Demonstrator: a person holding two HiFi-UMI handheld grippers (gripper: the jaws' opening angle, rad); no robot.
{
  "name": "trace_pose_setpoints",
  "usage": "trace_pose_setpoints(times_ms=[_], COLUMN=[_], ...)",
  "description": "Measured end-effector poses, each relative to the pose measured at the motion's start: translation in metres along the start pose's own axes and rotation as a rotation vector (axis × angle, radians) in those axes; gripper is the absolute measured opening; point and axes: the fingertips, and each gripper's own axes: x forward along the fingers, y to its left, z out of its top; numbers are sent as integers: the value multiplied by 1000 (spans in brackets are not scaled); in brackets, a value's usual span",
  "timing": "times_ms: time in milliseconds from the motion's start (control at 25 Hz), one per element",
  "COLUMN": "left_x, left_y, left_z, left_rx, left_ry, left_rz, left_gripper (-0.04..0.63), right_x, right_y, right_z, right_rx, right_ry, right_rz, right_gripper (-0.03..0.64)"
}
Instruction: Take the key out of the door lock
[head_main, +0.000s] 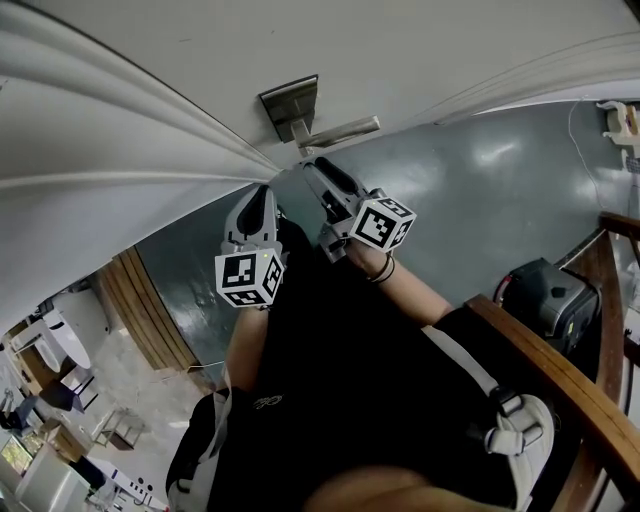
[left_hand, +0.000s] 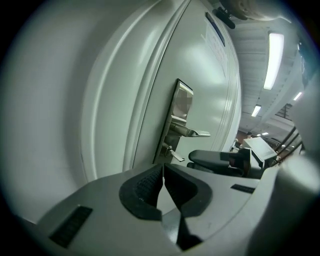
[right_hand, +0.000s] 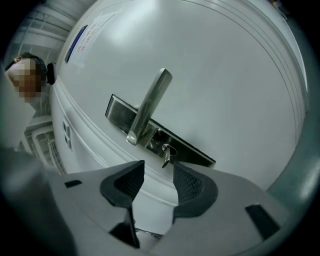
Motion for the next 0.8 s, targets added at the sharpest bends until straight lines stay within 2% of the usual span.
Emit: trace_pose_setpoints(times_ms=[200,640,800], left_x=[9,4,5], left_y=[2,10,13], left_z=[-1,6,6], left_rx=[-5,1,0], left_ry=[7,15,20], left_rz=[-13,-1,0], left_gripper=[29,29,29], right_x=[18,40,45], right_y=[-7,-7,-10], right_z=[5,13,20], right_rx=[105,251,253], right_ry=[-29,-84,-109], right_rz=[14,32,23], right_gripper=[188,170,147])
